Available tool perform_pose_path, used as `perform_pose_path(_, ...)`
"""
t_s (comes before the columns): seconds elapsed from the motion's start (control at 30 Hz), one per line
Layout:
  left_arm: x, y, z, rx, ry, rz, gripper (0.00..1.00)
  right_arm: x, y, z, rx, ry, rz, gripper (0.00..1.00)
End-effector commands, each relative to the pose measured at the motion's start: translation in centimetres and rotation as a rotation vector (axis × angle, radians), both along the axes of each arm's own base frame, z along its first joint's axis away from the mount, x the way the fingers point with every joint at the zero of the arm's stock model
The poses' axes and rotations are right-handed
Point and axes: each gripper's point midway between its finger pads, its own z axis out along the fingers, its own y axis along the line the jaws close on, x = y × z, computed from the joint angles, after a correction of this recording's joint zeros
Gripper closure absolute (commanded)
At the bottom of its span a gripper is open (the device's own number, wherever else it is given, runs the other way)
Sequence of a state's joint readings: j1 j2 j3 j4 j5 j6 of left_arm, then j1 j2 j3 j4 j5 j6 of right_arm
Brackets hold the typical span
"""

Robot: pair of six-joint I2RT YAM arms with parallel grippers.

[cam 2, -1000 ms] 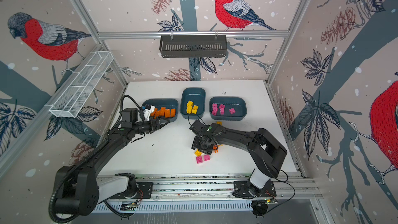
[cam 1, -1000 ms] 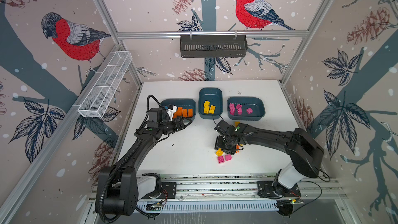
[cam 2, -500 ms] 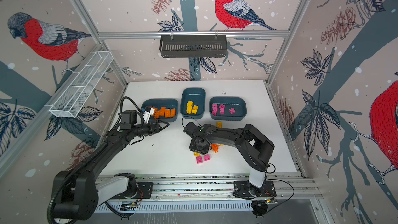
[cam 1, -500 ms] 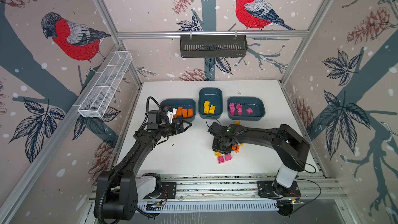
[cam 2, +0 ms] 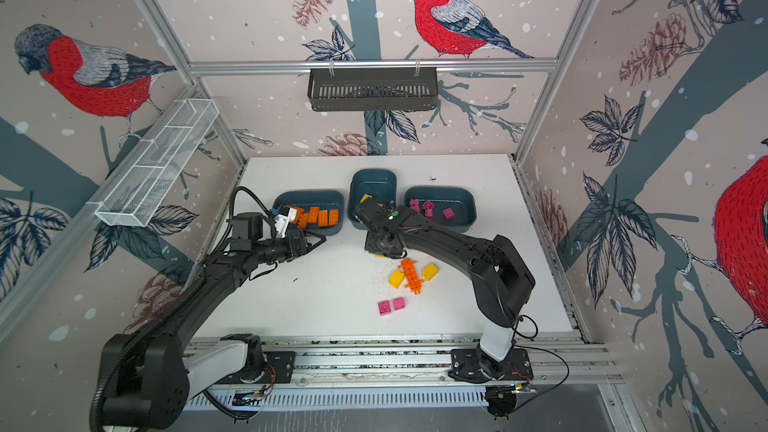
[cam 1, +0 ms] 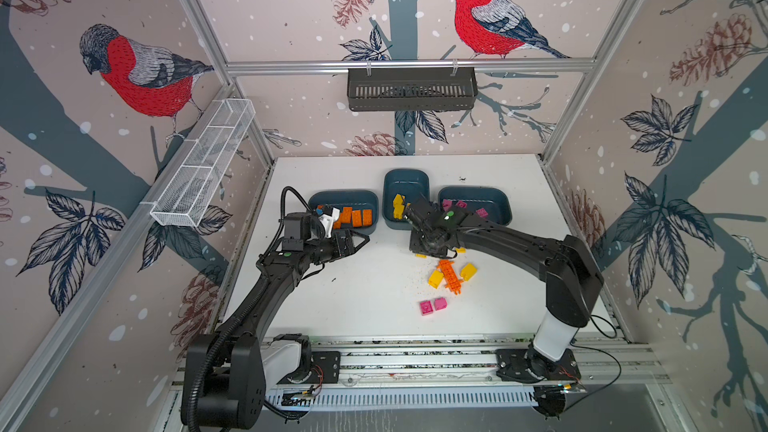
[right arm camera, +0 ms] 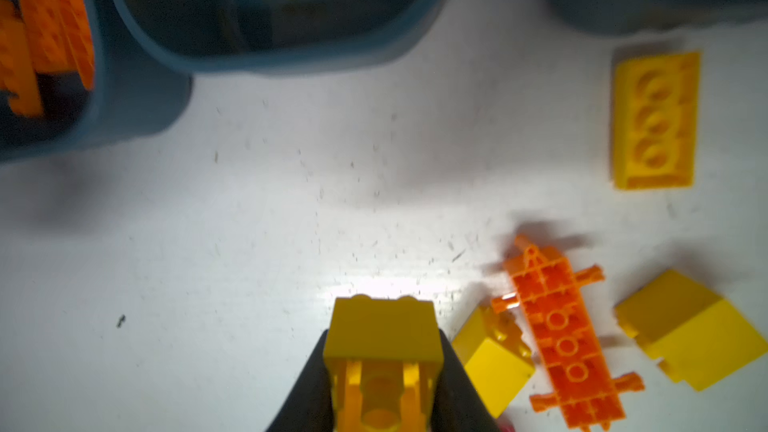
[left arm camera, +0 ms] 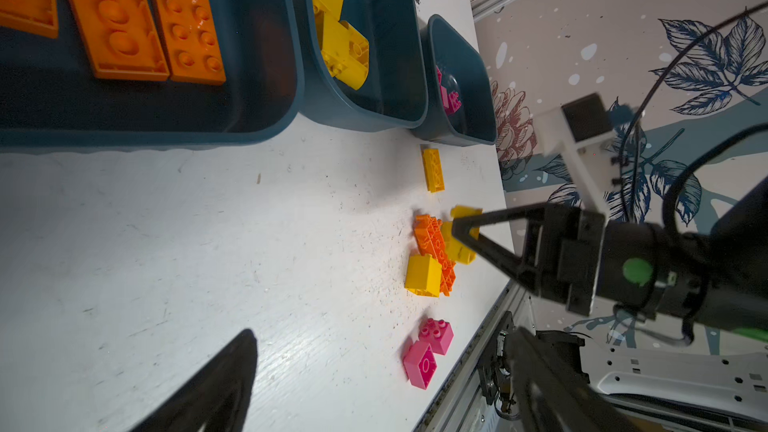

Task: Sort the legos into containers by color
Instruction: 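Carry the yellow brick to the middle bin and release it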

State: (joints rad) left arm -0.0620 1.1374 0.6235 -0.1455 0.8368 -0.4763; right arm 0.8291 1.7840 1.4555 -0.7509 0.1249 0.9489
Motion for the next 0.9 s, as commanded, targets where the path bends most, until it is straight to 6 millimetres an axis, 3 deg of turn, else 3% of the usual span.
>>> perform_pose_path(0.0, 0.9, -0.3, 1.7, -0.049, -0.048, 0.004, 0.07, 4.5, -0.7, 2.0, -0.050, -0.123, 0.053, 0.72)
perform_pose_path(0.17, 1.3, -0.4, 2.5, -0.072, -0.053, 0.017, 0.06, 11.7, -0.6, 3.4, -0.018, -0.203, 0.048, 0.72)
perform_pose_path(0.47, 1.9, -0.4, 2.7, -0.061, -0.040, 0.017, 0.07, 20.1, 1.5, 2.2, 0.017, -0.318, 0.107, 0.71)
perform_pose_path(0.67, 2.0, -0.2, 2.2, -0.047, -0.025, 0.020, 0.06, 23.4, 4.0, 0.9, 0.063, -0.397, 0.155, 0.70)
perform_pose_path(0.87, 1.8, -0.2, 1.5, -0.031, -0.009, 0.015, 0.06, 24.7, 5.6, -1.0, 0.129, -0.418, 0.171, 0.66)
